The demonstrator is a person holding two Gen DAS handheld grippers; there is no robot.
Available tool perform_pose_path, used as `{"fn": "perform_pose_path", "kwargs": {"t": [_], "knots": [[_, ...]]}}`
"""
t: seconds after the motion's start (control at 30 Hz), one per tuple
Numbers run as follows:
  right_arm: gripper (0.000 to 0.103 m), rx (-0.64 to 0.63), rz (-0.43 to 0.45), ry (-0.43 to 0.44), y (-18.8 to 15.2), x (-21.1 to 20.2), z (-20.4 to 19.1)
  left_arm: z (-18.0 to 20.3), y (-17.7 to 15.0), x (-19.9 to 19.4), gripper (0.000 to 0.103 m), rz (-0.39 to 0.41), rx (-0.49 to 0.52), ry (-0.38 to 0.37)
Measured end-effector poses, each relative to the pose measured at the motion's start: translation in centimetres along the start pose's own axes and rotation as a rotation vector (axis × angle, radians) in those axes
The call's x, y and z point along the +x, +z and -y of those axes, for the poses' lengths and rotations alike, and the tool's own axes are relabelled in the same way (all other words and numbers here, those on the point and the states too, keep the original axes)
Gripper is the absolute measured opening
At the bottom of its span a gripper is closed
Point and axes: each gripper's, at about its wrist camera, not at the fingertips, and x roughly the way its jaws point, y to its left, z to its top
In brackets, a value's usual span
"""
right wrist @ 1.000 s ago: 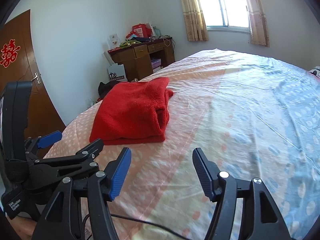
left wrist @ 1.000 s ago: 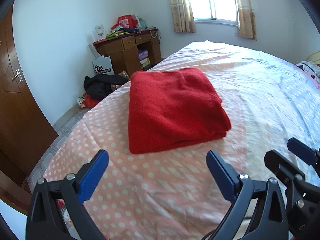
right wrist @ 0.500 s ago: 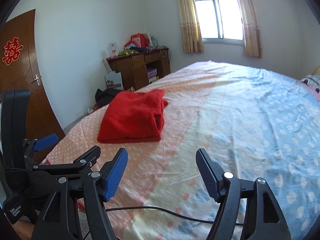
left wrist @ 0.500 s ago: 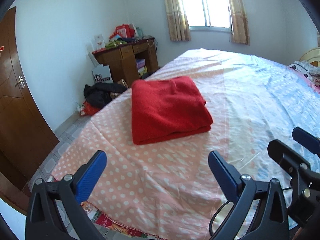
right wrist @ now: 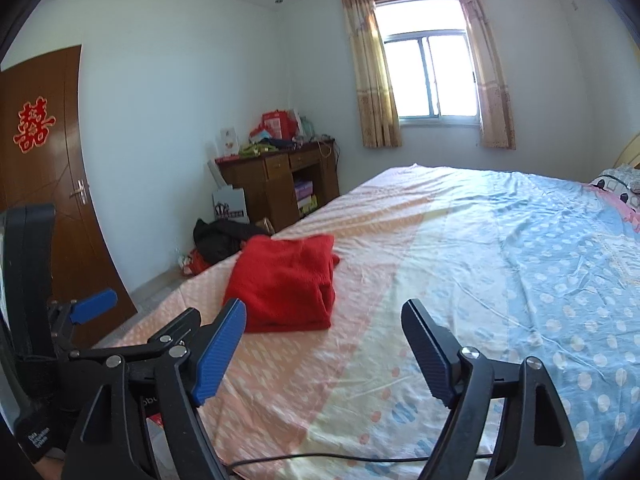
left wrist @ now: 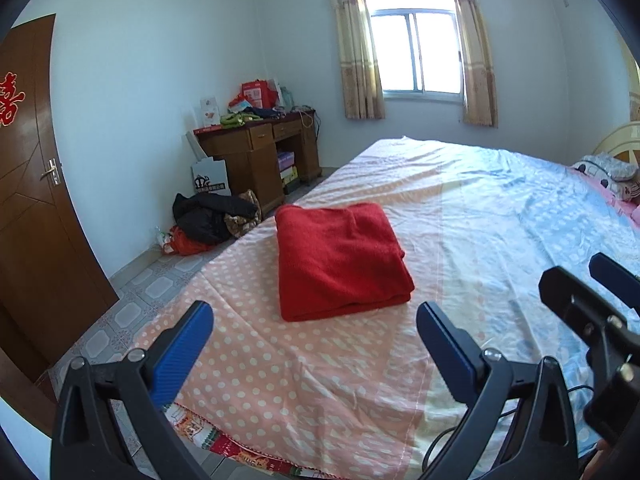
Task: Fold small clothes
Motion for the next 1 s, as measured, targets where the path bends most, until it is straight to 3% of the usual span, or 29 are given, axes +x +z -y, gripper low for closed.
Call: {"fn": "perform_pose_path", "kwargs": {"t": [0.47, 1.0], "knots": [[0.087, 0.027, 0.083, 0.0, 1.5, -3.3, -0.4, -1.0, 0.9, -3.0, 0.103, 0.079, -0.022, 0.015], [0.087, 0.028, 0.08, -0.001, 1.5, -3.2, -0.2, -1.2, 1.0, -3.0, 0.103, 0.069, -0.017, 0.048]]}}
